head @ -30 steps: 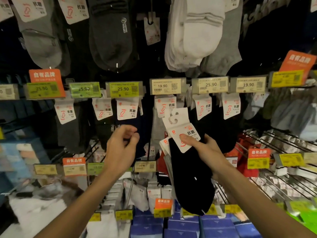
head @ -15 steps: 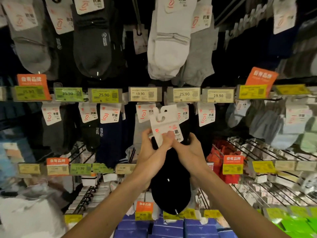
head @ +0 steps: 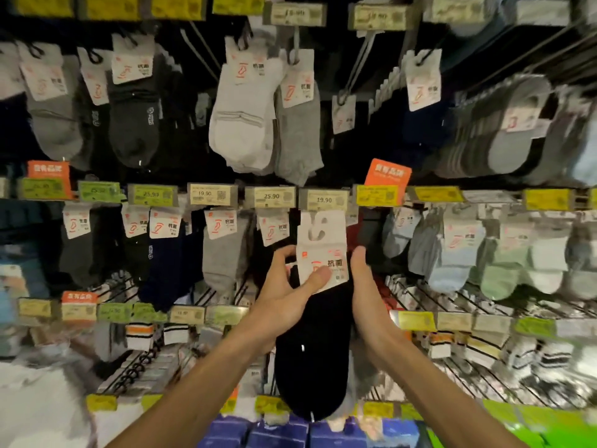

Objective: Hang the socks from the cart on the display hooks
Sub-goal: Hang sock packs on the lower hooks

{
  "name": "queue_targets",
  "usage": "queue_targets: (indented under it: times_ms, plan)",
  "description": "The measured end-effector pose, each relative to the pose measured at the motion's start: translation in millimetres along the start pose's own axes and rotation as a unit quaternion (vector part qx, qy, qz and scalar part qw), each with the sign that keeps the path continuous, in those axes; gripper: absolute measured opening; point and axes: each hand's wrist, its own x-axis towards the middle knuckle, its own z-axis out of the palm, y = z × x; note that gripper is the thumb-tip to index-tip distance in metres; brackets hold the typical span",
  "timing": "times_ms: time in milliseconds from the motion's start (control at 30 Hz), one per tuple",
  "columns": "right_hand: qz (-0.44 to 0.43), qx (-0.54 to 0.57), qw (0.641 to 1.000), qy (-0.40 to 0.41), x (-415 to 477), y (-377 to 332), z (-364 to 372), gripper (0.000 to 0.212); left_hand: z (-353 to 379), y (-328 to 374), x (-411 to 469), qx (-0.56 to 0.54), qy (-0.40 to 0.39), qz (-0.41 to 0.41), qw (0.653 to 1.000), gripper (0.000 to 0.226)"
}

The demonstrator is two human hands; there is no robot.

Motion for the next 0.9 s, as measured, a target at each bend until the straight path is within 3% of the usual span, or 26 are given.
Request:
queue_targets:
  times_ms: [67,100,200,267,300,367,567,733,900]
  plan:
    - [-0.009,-0.017,1.000,-0.008,-15,-5,-16,0.111,14,4,-10,-0.012,0.004,-0.009,1.000,0.048]
    - [-0.013,-0.031,0.999,-0.012,-27,-13,-21,0.097,21,5,-14,-0.016,0.005,-0.009,1.000,0.048]
    - [-0.040,-0.064,0.997,0.019,-47,-23,-44,0.024,38,10,-23,-0.042,0.000,-0.015,0.999,0.039]
    - [-0.040,-0.075,0.996,0.037,-60,-26,-56,0.005,49,12,-29,-0.055,-0.016,-0.020,0.998,0.031]
    - [-0.054,-0.071,0.995,0.044,-63,-22,-63,0.006,55,13,-33,-0.062,-0.022,-0.022,0.998,0.030]
    - [-0.093,-0.064,0.992,0.047,-69,-17,-74,0.027,66,13,-39,-0.072,-0.025,-0.023,0.997,0.034]
    - [-0.107,-0.064,0.990,0.065,-91,-5,-95,0.059,86,12,-45,-0.117,-0.007,-0.061,0.991,0.044]
    - [-0.126,-0.070,0.981,0.126,-94,-8,-100,0.040,91,11,-49,-0.212,-0.003,-0.125,0.969,0.048]
    - [-0.091,-0.014,0.987,0.132,-81,-20,-105,0.032,84,19,-42,-0.283,-0.052,-0.140,0.947,0.053]
